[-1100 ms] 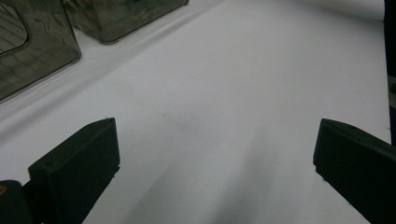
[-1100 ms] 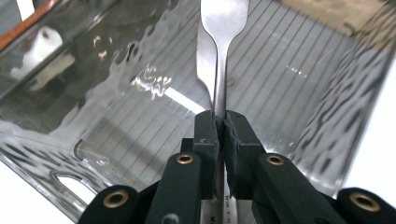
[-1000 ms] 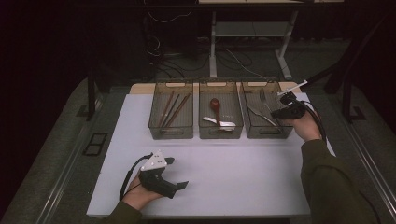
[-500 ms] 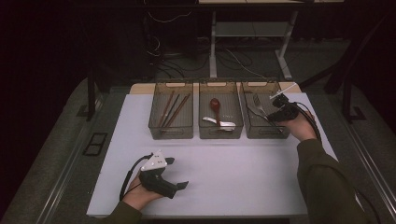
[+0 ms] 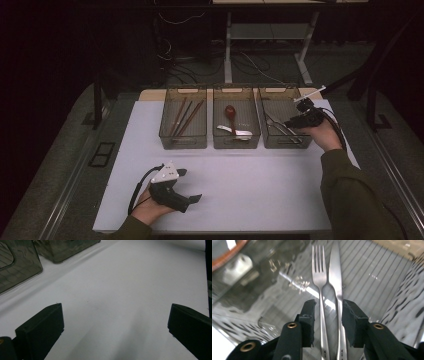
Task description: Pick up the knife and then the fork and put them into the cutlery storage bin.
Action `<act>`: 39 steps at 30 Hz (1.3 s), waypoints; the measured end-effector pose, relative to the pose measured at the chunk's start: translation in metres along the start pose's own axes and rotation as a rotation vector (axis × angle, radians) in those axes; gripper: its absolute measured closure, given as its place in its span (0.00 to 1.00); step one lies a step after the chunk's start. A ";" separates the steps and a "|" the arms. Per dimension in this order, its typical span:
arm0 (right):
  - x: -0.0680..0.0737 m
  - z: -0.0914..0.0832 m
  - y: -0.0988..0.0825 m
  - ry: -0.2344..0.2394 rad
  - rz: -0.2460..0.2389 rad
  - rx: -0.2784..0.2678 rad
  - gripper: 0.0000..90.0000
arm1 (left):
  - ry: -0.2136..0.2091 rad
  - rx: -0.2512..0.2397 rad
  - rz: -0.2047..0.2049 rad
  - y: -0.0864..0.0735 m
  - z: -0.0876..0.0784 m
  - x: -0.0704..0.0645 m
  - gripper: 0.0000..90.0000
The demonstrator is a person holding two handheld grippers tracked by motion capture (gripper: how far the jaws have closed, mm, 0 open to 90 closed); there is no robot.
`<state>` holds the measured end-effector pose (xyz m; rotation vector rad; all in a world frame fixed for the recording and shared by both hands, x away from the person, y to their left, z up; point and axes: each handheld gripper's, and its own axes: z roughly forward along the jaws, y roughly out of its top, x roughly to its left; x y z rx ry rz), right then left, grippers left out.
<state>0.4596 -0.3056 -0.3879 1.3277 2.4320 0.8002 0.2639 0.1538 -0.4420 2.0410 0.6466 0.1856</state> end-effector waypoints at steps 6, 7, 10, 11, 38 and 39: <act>-0.003 -0.011 0.001 0.027 0.041 -0.068 0.57 | 0.001 0.000 0.001 0.000 0.000 0.000 0.00; -0.004 -0.013 0.001 0.038 0.052 -0.082 0.55 | 0.001 -0.001 -0.001 0.000 0.000 0.001 0.00; -0.005 -0.017 0.001 0.062 0.078 -0.117 0.49 | 0.001 -0.003 -0.003 0.000 0.000 0.001 0.00; -0.005 -0.018 0.001 0.063 0.082 -0.130 0.46 | 0.002 -0.003 -0.006 0.000 0.000 0.001 0.00; 0.030 -0.039 -0.010 0.121 0.007 -0.268 0.26 | 0.010 -0.007 -0.024 0.000 -0.001 0.006 0.00; 0.032 -0.040 -0.012 0.118 0.001 -0.271 0.26 | 0.010 -0.010 -0.026 0.000 -0.001 0.006 0.00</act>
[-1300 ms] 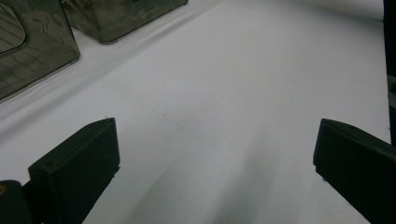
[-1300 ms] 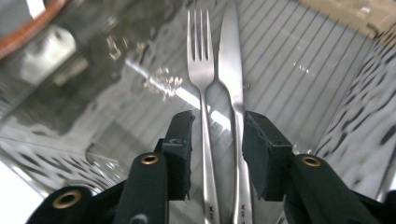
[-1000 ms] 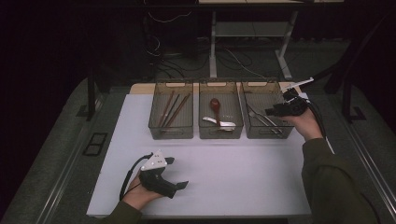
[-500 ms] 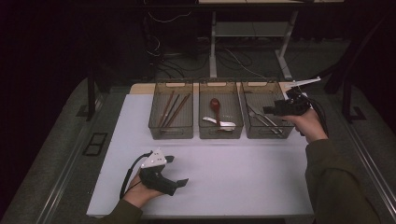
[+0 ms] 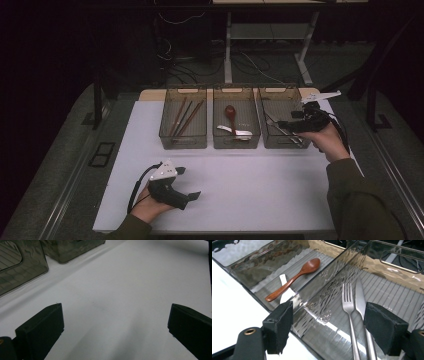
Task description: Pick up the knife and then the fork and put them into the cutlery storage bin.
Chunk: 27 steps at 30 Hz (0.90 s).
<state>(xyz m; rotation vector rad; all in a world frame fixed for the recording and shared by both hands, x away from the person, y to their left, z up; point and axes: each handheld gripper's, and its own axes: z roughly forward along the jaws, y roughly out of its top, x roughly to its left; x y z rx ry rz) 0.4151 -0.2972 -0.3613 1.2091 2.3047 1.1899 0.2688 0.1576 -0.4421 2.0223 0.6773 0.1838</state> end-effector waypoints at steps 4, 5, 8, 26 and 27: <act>0.008 -0.002 -0.006 -0.004 -0.020 0.000 0.25 | -0.001 -0.003 0.001 0.000 0.000 0.000 0.00; 0.010 -0.003 -0.008 -0.007 -0.023 -0.001 0.25 | -0.001 -0.003 0.002 0.000 0.000 0.000 0.00; 0.016 -0.007 -0.014 -0.001 -0.030 -0.011 0.23 | -0.001 -0.004 0.003 0.000 0.000 0.000 0.00; 0.053 -0.026 -0.056 0.047 -0.040 -0.044 0.21 | 0.006 -0.008 0.009 0.000 0.002 0.001 0.00; 0.056 -0.028 -0.059 0.045 -0.044 -0.047 0.21 | 0.006 -0.007 0.011 0.000 0.002 0.000 0.00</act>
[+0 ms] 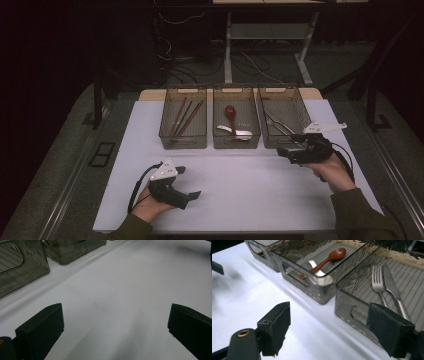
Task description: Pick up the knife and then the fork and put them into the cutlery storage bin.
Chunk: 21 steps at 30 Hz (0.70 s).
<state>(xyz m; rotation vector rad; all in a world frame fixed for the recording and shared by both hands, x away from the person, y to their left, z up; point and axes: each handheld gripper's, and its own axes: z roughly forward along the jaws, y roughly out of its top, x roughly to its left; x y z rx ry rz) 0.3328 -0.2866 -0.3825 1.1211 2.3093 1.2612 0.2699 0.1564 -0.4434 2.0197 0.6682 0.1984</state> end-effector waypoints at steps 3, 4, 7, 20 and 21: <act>0.006 -0.002 -0.008 0.002 -0.011 0.002 0.21 | -0.001 0.000 0.000 0.000 0.000 0.000 0.00; 0.008 -0.002 -0.011 0.001 -0.020 0.005 0.21 | -0.001 0.000 -0.001 0.000 0.000 0.000 0.00; 0.013 -0.002 -0.019 0.002 -0.031 0.006 0.21 | -0.001 0.000 0.002 0.000 -0.001 -0.001 0.00; 0.031 -0.007 -0.052 -0.012 -0.038 -0.004 0.20 | 0.001 -0.002 0.000 0.000 -0.003 -0.001 0.00; 0.032 -0.008 -0.055 -0.014 -0.034 -0.011 0.20 | 0.002 -0.003 -0.001 0.000 -0.004 -0.001 0.00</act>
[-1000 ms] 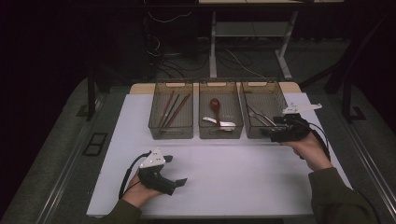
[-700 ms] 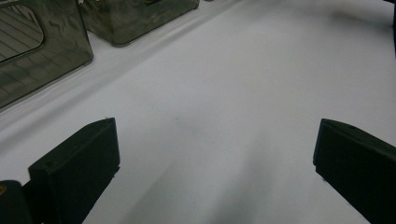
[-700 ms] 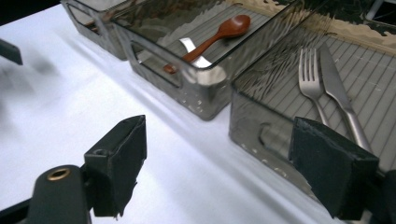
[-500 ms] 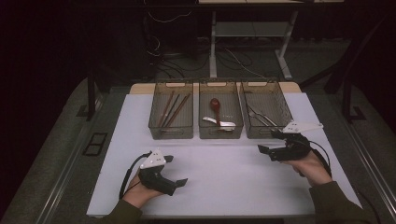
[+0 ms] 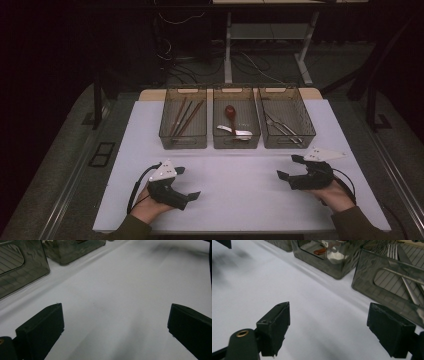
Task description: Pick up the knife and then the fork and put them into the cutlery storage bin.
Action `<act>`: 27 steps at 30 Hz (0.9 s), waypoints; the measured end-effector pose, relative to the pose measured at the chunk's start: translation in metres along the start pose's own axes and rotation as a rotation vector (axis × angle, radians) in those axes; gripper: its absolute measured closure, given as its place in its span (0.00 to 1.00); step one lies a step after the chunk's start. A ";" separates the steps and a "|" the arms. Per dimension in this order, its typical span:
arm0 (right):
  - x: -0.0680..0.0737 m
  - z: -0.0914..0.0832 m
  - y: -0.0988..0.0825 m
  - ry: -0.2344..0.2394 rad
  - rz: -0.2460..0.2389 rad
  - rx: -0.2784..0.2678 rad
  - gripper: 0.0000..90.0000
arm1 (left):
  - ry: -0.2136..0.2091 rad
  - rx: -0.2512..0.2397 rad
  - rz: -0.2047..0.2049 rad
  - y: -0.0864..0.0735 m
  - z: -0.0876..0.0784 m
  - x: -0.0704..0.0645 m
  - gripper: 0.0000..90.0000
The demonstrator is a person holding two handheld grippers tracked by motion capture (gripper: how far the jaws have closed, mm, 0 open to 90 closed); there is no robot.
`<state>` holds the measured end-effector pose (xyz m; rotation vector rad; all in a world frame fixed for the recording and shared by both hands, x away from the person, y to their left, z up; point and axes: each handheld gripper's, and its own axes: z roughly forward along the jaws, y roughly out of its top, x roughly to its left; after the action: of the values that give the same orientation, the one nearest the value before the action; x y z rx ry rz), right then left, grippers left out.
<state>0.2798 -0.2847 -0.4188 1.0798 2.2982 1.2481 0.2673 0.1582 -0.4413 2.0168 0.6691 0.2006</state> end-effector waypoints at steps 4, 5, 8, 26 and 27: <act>0.004 -0.002 -0.008 0.001 0.008 -0.007 0.20 | 0.001 -0.004 -0.002 0.000 -0.001 0.000 0.00; 0.005 -0.003 -0.011 0.003 0.010 -0.003 0.19 | 0.002 -0.003 -0.002 0.000 -0.001 0.000 0.00; 0.008 -0.005 -0.018 -0.002 0.003 0.010 0.19 | 0.002 -0.003 -0.001 0.000 -0.001 0.000 0.00; 0.011 -0.006 -0.040 -0.007 0.027 0.013 0.15 | 0.000 0.001 0.001 -0.001 -0.002 0.000 0.00; 0.011 -0.006 -0.040 -0.006 0.029 0.013 0.15 | 0.000 0.000 0.001 -0.001 -0.002 0.000 0.00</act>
<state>0.2503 -0.2941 -0.4473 1.1237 2.2968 1.2404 0.2657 0.1599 -0.4412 2.0175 0.6685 0.2009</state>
